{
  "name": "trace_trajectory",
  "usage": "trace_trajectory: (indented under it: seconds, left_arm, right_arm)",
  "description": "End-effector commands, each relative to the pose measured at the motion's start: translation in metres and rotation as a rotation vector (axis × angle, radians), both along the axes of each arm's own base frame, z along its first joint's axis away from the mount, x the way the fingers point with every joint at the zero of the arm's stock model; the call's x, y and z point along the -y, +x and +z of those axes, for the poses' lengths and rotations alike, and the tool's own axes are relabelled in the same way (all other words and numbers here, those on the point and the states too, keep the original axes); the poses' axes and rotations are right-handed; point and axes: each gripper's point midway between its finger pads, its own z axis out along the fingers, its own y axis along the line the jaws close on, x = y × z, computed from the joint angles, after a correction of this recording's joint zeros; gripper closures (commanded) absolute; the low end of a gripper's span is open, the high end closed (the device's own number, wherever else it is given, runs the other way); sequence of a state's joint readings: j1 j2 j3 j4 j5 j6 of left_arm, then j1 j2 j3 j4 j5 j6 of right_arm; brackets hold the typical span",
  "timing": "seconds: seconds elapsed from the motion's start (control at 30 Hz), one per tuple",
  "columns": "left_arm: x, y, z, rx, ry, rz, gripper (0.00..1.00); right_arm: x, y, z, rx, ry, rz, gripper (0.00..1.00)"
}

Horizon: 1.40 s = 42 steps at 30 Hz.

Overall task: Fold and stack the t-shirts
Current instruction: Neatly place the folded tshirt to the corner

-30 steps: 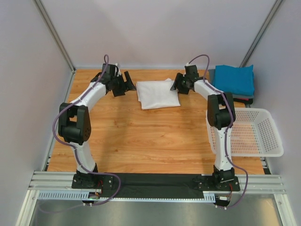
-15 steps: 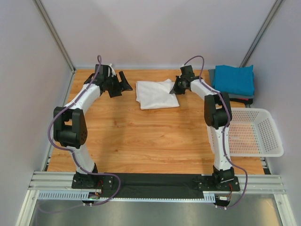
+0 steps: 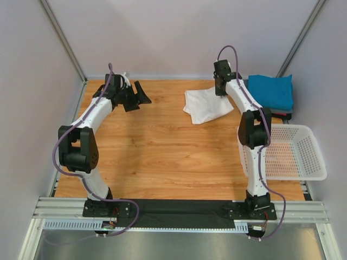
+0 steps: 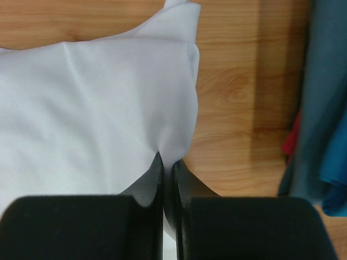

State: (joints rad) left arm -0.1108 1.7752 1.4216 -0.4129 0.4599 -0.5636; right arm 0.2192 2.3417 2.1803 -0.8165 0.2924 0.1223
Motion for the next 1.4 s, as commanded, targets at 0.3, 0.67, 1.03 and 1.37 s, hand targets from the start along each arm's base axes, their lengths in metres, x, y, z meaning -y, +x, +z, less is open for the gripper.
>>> trace_trajectory:
  seconds: [0.3,0.67,1.03,1.37]
  left_arm:
    - [-0.003,-0.002,0.023,0.056,0.012,-0.026,0.15]
    - [-0.002,0.0,0.015,0.038,0.009,-0.032,0.16]
    - [-0.002,0.002,0.005,0.018,0.01,-0.032,0.16]
    - [-0.001,0.003,0.001,0.005,0.003,-0.024,0.17]
  right_arm:
    - [0.067,0.019,0.091,0.165,-0.229,-0.045,1.0]
    - [0.087,0.018,0.141,0.262,-0.25,-0.081,1.0]
    - [0.134,0.012,0.177,0.329,-0.138,-0.128,1.0]
    - [0.157,0.003,0.212,0.412,-0.004,-0.188,1.0]
